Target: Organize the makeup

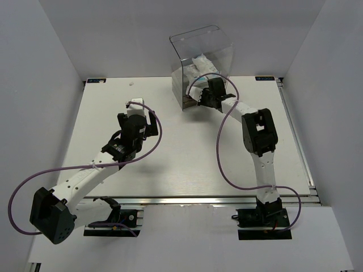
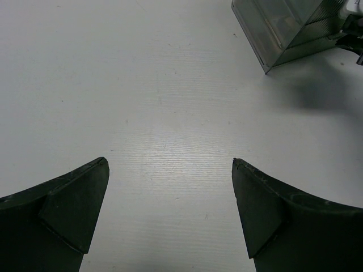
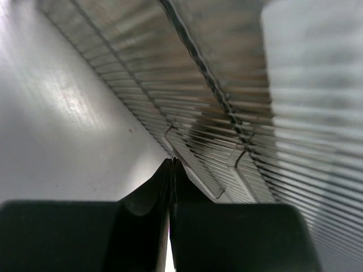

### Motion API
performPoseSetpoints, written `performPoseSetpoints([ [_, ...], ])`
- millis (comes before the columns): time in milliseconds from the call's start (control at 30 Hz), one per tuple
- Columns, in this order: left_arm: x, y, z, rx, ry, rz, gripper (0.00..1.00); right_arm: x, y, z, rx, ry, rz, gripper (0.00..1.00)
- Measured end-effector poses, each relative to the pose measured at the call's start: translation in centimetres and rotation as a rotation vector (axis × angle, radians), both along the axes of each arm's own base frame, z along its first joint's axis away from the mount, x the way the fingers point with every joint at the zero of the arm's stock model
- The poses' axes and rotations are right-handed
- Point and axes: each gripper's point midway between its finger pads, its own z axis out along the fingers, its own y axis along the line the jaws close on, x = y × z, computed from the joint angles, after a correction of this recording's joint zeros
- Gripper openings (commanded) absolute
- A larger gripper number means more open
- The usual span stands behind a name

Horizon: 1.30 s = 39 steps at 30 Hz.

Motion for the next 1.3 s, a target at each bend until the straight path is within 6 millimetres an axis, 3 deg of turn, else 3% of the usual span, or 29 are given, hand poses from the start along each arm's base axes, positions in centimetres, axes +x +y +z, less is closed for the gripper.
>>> performPoseSetpoints([
  [167,0.0,0.0,0.1,-0.002,0.000,0.001,0.98,0.4,-0.3,-1.0,0.034,-0.031,-0.050,0.16],
  [233,0.0,0.0,0.1,-0.004,0.001,0.002,0.98,0.2,-0.5,-1.6,0.044,-0.032,-0.067,0.18],
  [367,0.0,0.0,0.1,-0.004,0.004,0.003,0.98,-0.5,-0.8,-3.0,0.061,-0.008,-0.097,0.08],
  [433,-0.1,0.0,0.1,-0.005,0.005,0.004,0.98,-1.3,-1.2,-3.8,0.071,0.018,-0.112,0.08],
  [500,0.0,0.0,0.4,-0.009,0.001,0.004,0.98,-2.9,-1.6,-3.6,0.101,0.049,-0.122,0.20],
  [533,0.0,-0.1,0.5,-0.013,-0.001,0.006,0.98,-3.9,-1.8,-3.4,0.120,0.073,-0.126,0.31],
  [567,0.0,-0.1,0.6,-0.017,-0.003,0.006,0.98,-5.0,-2.1,-3.0,0.142,0.096,-0.130,0.62],
  [600,0.0,-0.1,0.6,-0.021,-0.005,0.007,0.98,-6.2,-2.4,-2.3,0.170,0.128,-0.136,0.84],
  [633,0.0,-0.1,0.7,-0.028,-0.008,0.008,0.98,-7.3,-2.7,-1.3,0.205,0.158,-0.143,0.89],
  [867,0.0,-0.6,2.8,-0.100,-0.069,-0.007,0.98,-10.2,-4.7,11.6,0.563,0.199,-0.255,0.89],
  [967,0.2,-1.1,3.1,-0.118,-0.081,-0.028,0.98,-11.5,-5.9,15.4,0.652,0.235,-0.247,0.89],
  [1133,0.3,-2.0,3.7,-0.153,-0.098,-0.065,0.98,-13.5,-8.0,18.2,0.763,0.319,-0.251,0.89],
  [1300,0.2,-2.8,4.1,-0.192,-0.102,-0.099,0.98,-13.6,-10.6,17.7,0.812,0.381,-0.400,0.89],
])
